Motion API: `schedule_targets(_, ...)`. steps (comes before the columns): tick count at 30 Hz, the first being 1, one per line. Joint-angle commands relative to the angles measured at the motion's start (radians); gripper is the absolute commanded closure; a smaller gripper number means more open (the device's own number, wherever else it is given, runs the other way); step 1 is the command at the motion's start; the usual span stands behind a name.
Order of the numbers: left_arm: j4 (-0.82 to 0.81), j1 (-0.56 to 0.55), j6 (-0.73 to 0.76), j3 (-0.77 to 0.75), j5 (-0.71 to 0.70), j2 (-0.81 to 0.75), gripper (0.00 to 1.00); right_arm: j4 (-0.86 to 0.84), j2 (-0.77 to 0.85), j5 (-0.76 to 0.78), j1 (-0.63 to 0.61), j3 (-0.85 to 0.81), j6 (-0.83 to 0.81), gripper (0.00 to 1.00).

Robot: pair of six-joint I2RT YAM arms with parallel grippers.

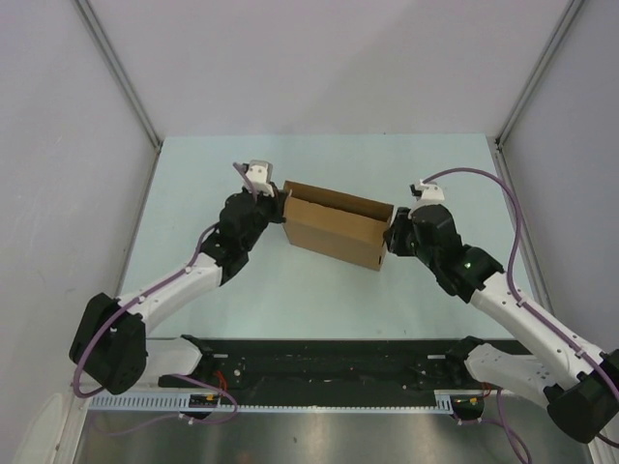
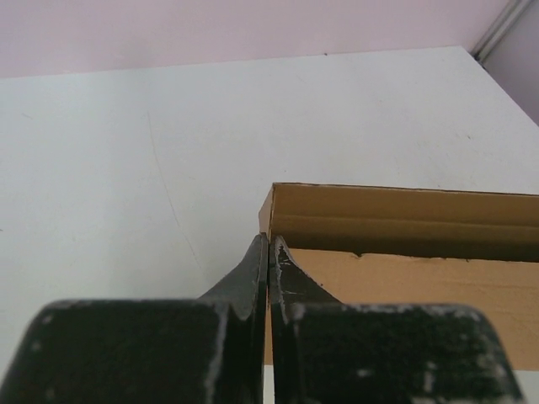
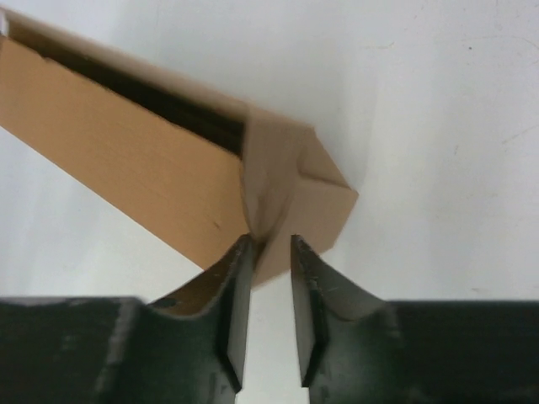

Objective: Fold the paper box

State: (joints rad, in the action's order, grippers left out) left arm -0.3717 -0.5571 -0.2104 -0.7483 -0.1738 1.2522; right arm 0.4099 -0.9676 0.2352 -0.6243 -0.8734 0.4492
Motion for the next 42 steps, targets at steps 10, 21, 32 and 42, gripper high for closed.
schedule_targets(10, 0.364, 0.005, -0.066, -0.146, -0.124, 0.161, 1.00, 0.110, 0.061, 0.019, -0.006, -0.061, -0.004, 0.45)
schedule_targets(21, 0.410, -0.035, -0.052, -0.167, -0.181, 0.131, 1.00, 0.095, 0.058, 0.043, -0.005, -0.022, 0.019, 0.58)
schedule_targets(32, 0.459, -0.102, -0.017, -0.215, -0.282, 0.131, 1.00, -0.010, 0.021, 0.001, 0.089, -0.061, 0.020, 0.36)
schedule_targets(42, 0.517, -0.145, -0.027, -0.270, -0.349, 0.182, 1.00, -0.066, -0.101, -0.030, 0.182, -0.148, -0.015, 0.43)
